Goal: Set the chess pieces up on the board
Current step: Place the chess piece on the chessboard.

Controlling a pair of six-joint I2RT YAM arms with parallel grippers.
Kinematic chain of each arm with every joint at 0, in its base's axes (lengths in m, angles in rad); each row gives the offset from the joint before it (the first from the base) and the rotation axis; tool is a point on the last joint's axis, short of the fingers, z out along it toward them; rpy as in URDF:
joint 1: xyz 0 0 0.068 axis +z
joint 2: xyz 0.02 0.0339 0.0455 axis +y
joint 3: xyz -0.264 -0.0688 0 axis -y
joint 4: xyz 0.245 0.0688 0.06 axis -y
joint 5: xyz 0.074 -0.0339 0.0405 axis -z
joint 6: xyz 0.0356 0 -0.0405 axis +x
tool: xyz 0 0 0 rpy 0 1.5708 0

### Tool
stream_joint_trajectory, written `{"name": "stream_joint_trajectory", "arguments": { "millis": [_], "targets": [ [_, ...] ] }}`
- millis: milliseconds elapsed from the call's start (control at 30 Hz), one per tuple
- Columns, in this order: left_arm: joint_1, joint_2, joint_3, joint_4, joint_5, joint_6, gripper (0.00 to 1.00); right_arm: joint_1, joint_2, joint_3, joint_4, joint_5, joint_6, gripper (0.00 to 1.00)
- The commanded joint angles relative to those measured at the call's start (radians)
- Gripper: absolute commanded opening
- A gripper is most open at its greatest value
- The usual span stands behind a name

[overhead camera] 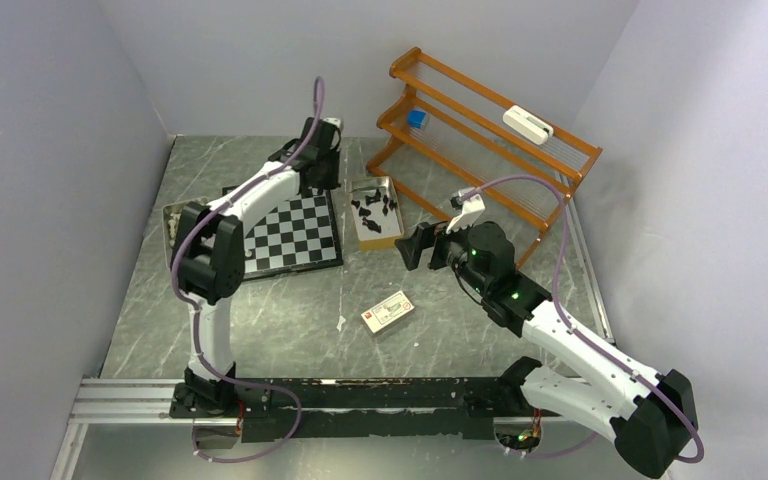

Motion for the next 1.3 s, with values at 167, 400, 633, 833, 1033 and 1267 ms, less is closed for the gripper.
{"name": "stream_joint_trajectory", "arguments": {
  "millis": [167, 400, 633, 833, 1033, 1267],
  "targets": [
    [0.115, -0.079, -0.146, 0.035, -0.086, -0.058, 0.13, 0.001, -0.009, 0.001, 0.031, -0.019, 0.003, 1.00],
    [0.148, -0.029, -0.133, 0.038, -0.118, -0.054, 0.13, 0.001, -0.016, -0.001, 0.028, -0.017, 0.001, 1.00],
    [0.171, 0.023, -0.107, 0.053, -0.110, -0.052, 0.14, 0.001, -0.022, 0.005, 0.014, -0.009, -0.002, 1.00],
    [0.180, 0.044, -0.101, 0.070, -0.121, -0.041, 0.14, 0.001, -0.018, 0.007, 0.009, -0.005, -0.006, 1.00],
    [0.196, 0.072, -0.097, 0.090, -0.123, -0.028, 0.14, 0.001, -0.014, 0.007, 0.010, 0.001, -0.007, 1.00],
    [0.202, 0.104, -0.089, 0.106, -0.113, -0.018, 0.15, 0.001, -0.017, 0.008, 0.008, 0.011, -0.008, 1.00]
  ]
}}
